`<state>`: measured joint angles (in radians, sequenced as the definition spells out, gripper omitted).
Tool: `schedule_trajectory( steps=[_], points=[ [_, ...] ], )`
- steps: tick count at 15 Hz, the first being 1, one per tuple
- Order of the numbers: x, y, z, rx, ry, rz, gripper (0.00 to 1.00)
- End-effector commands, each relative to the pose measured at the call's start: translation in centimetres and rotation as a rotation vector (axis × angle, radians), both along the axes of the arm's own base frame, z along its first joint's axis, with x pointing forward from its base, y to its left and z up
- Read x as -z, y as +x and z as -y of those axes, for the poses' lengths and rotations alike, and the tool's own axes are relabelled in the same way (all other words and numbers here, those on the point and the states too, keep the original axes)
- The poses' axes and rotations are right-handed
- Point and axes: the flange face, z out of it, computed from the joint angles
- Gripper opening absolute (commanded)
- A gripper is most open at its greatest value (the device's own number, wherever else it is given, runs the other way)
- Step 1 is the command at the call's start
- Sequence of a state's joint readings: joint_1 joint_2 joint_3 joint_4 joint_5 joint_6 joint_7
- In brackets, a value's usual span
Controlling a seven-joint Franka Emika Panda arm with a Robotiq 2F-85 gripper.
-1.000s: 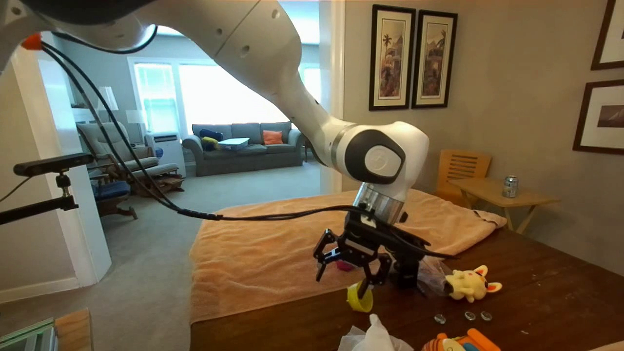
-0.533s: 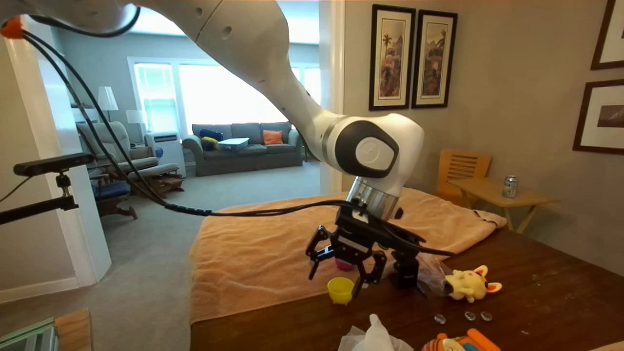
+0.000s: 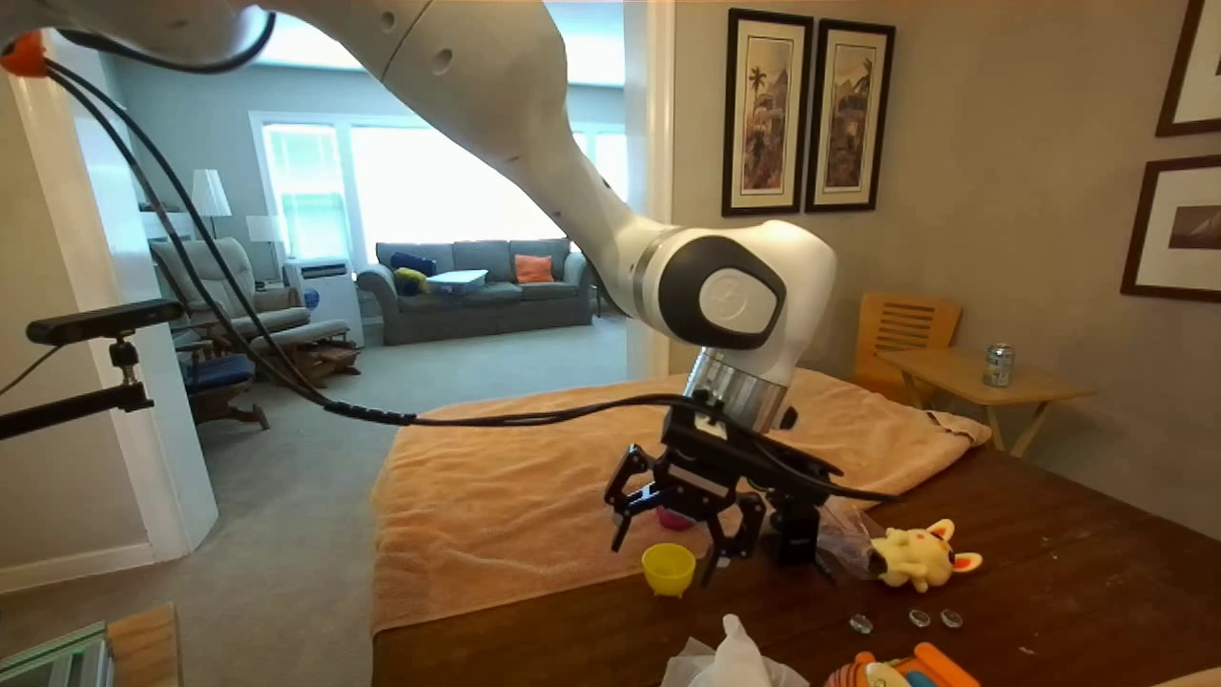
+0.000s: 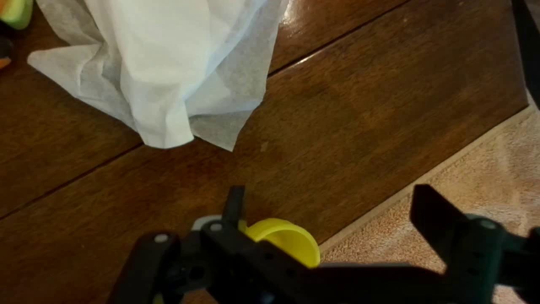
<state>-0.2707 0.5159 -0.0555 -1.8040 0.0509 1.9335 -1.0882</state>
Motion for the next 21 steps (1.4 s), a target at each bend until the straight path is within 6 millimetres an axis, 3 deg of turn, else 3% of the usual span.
schedule_trajectory(
  steps=[1, 7, 21],
  points=[
    [-0.5, 0.9, -1.2, -0.013, -0.002, 0.022, 1.0],
    [0.0, 2.2, -2.7, -0.033, 0.005, 0.029, 1.0],
    [2.2, 3.3, -3.8, -0.045, 0.013, 0.006, 1.0]
  ],
)
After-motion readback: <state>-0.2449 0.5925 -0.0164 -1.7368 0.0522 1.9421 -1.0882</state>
